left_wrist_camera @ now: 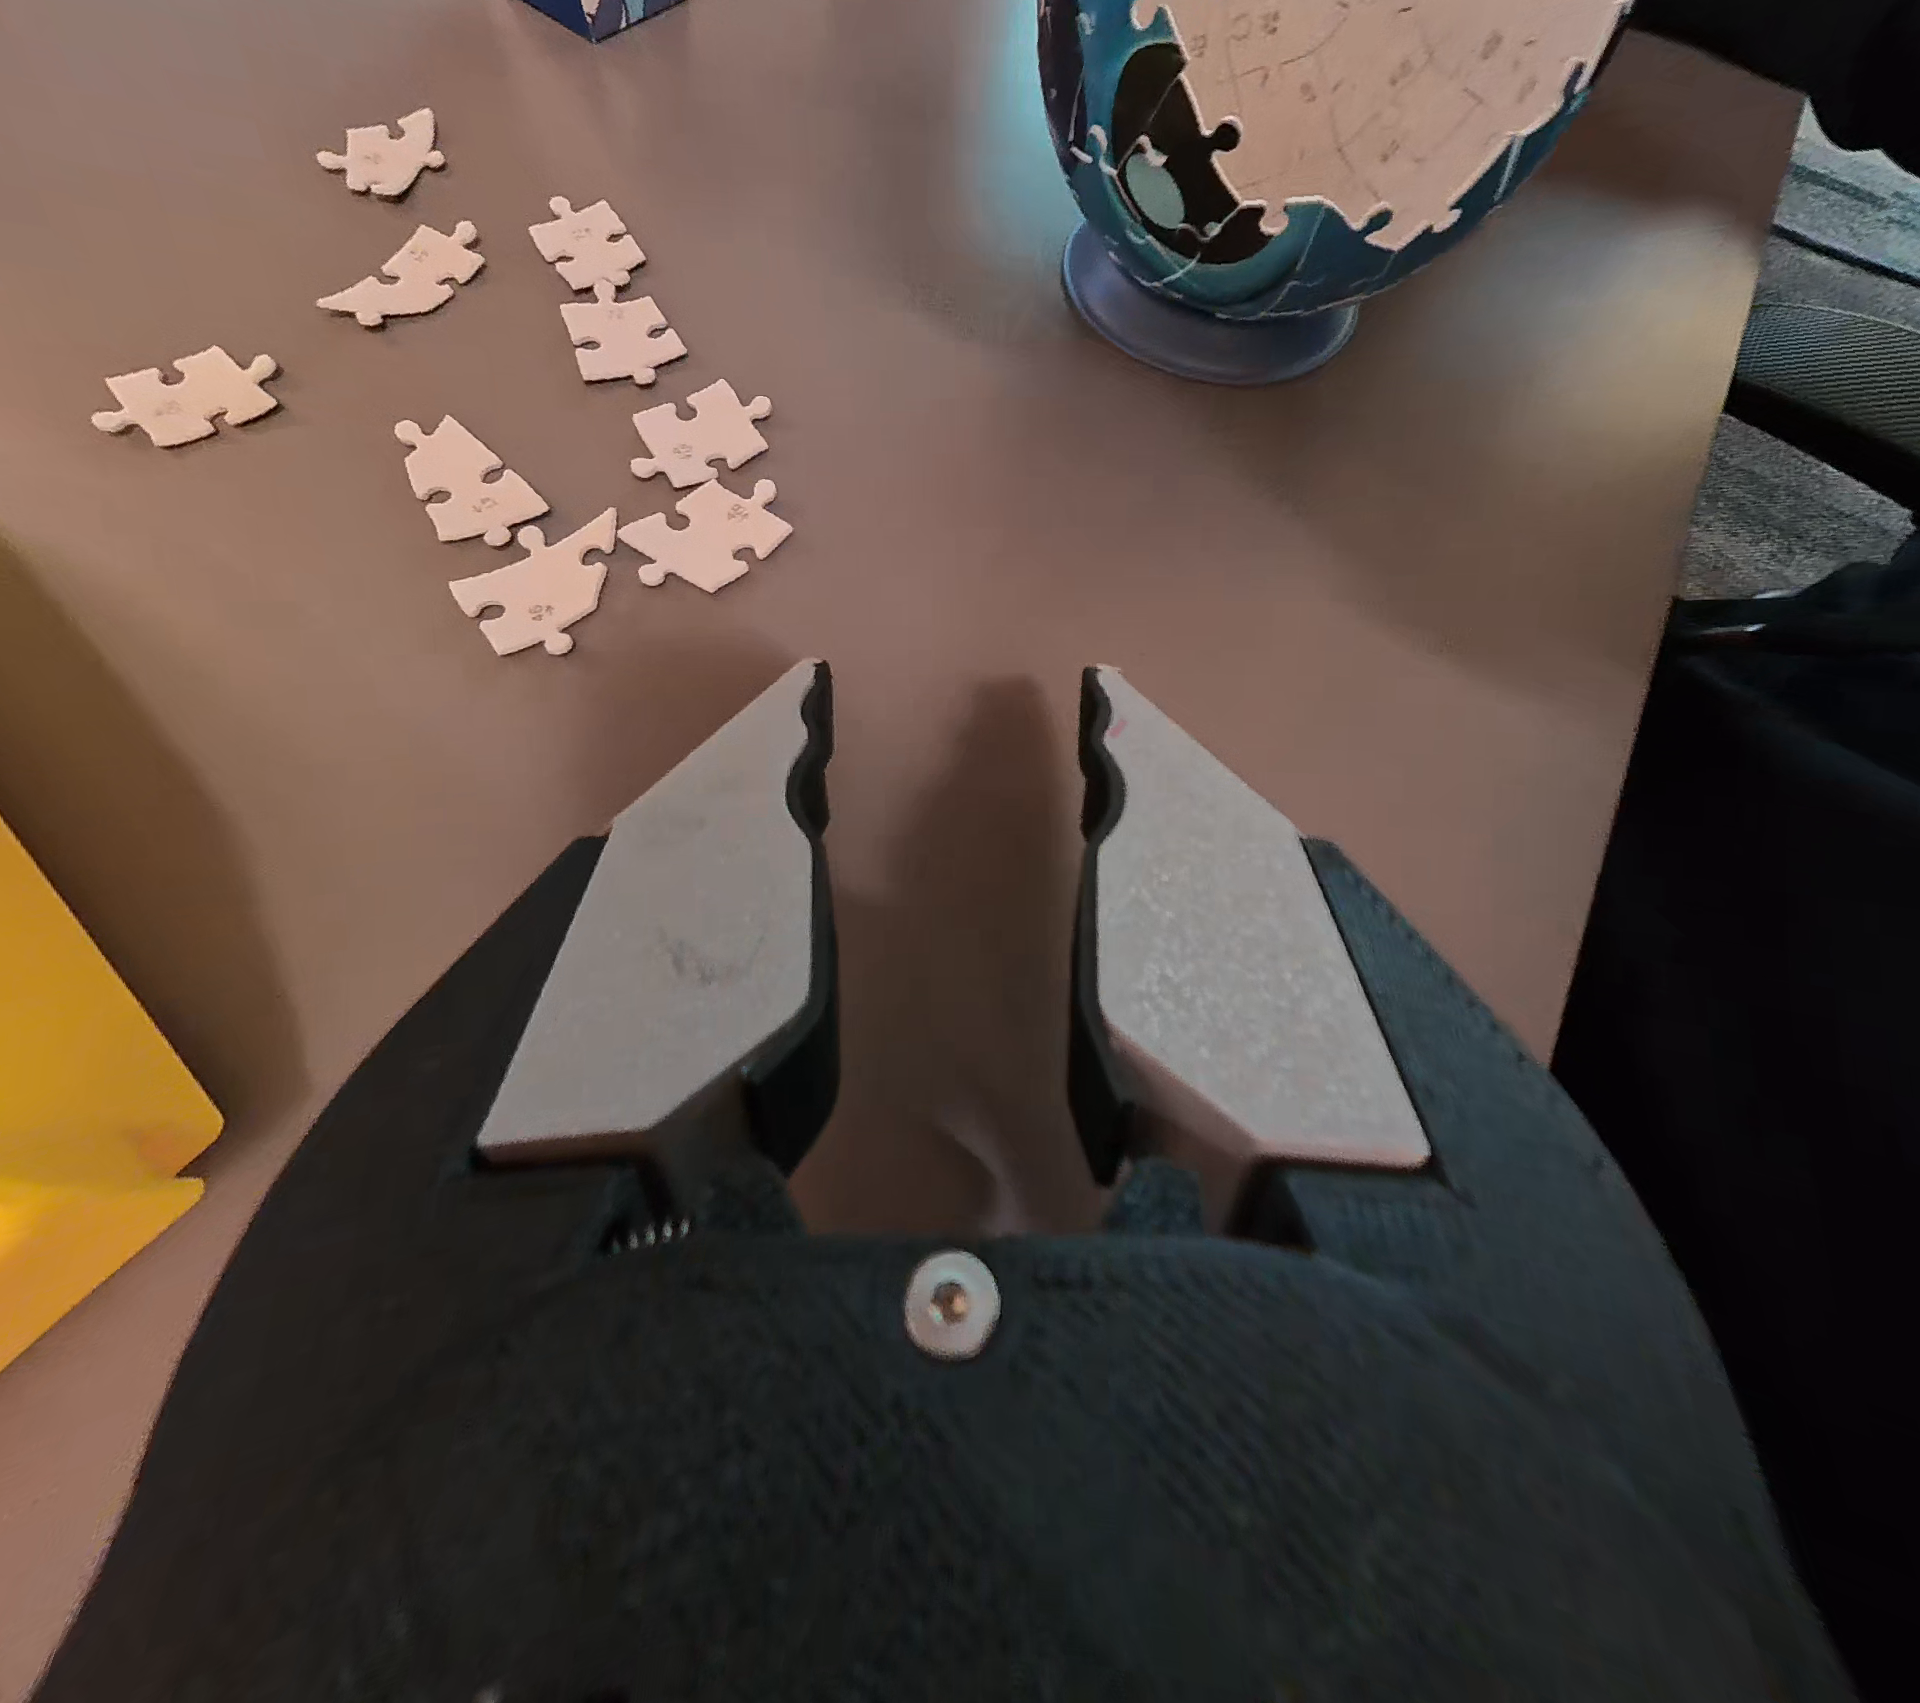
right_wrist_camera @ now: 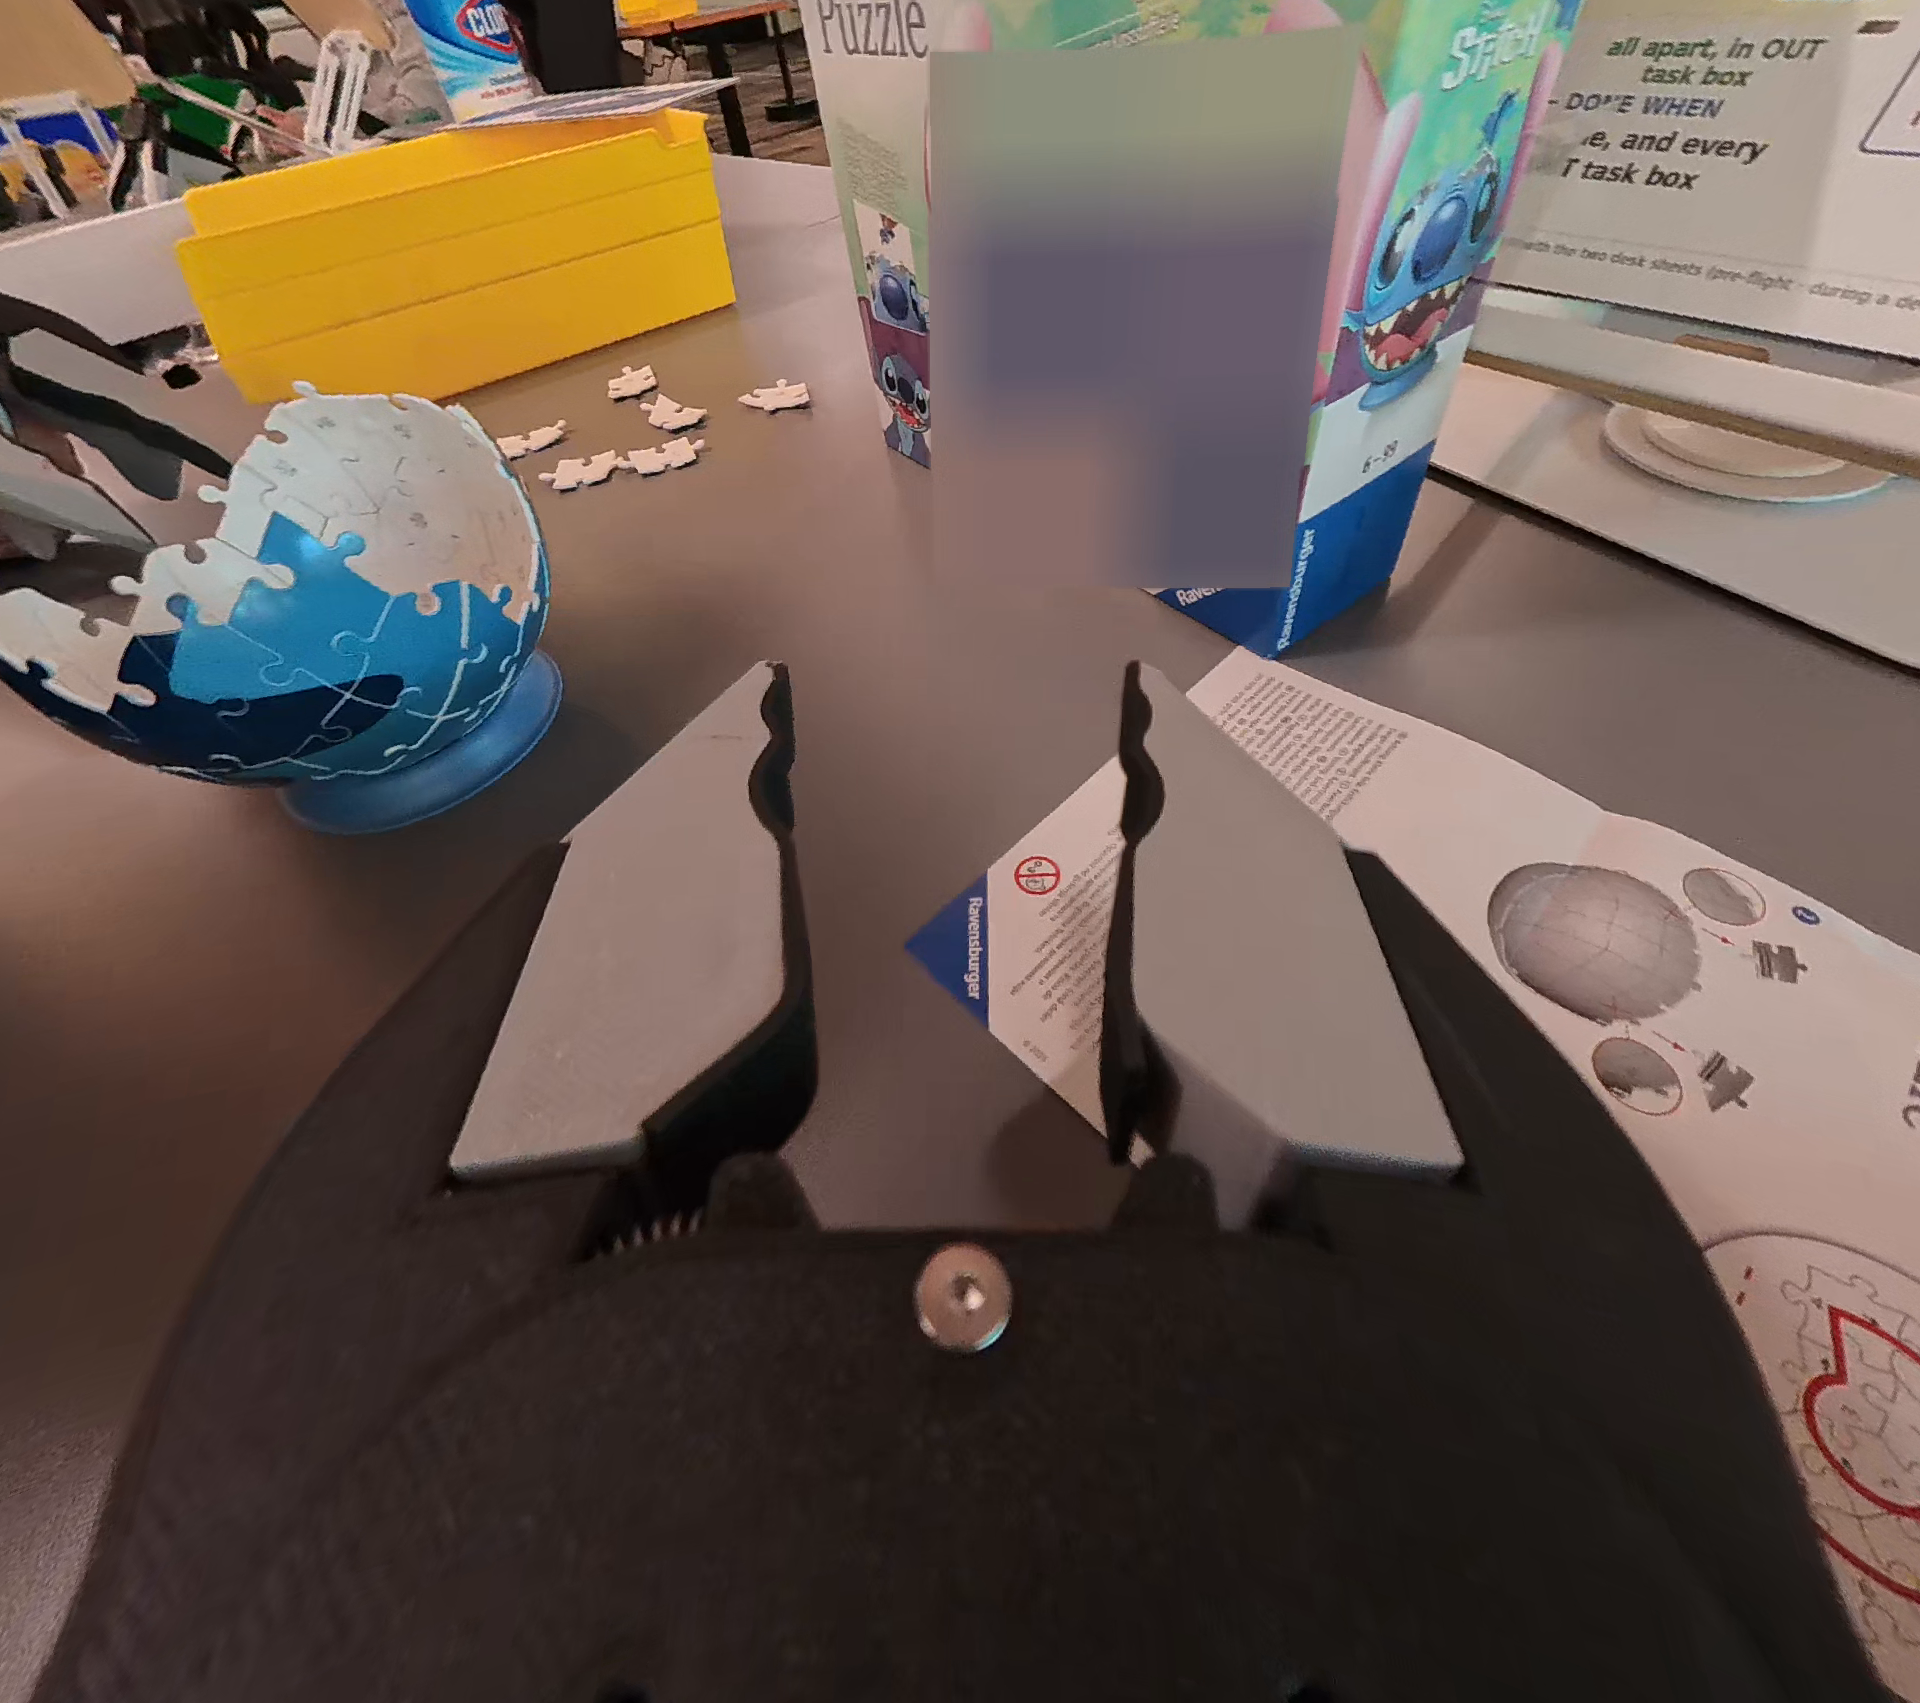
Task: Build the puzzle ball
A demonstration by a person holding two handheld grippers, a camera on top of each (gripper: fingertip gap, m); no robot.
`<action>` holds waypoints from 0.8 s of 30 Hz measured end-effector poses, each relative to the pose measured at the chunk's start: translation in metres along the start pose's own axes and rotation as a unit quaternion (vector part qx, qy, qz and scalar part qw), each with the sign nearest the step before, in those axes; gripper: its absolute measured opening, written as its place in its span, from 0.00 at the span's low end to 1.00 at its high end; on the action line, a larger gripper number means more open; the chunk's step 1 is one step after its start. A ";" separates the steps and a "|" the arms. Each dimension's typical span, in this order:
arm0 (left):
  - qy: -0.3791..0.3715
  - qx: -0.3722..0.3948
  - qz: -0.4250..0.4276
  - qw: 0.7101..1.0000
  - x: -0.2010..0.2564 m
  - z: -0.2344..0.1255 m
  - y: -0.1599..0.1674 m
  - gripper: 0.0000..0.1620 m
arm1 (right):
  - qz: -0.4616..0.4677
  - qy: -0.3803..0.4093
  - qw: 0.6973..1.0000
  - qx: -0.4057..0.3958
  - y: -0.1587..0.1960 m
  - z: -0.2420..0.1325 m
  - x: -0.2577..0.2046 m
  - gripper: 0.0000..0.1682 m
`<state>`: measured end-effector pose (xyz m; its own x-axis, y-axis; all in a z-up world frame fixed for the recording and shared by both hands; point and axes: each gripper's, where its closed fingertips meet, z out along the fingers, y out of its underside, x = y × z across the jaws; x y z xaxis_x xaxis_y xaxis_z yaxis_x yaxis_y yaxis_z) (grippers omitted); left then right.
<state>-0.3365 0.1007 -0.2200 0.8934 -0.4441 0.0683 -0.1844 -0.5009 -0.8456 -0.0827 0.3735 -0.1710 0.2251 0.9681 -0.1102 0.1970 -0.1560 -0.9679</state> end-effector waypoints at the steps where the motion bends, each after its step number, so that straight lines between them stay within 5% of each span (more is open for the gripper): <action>1: -0.001 -0.001 0.003 1.000 0.000 0.000 0.000 0.28 | 0.002 0.003 1.000 0.001 0.000 0.000 0.001 0.36; 24: -0.029 0.002 -0.042 0.999 -0.020 -0.004 0.002 0.28 | 0.017 0.072 0.997 -0.022 0.006 0.000 0.024 0.39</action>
<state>-0.3563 0.1056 -0.2211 0.9281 -0.3564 0.1080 -0.1063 -0.5314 -0.8404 -0.0763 0.3960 -0.1796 0.3665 0.9244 -0.1059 0.2281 -0.1996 -0.9529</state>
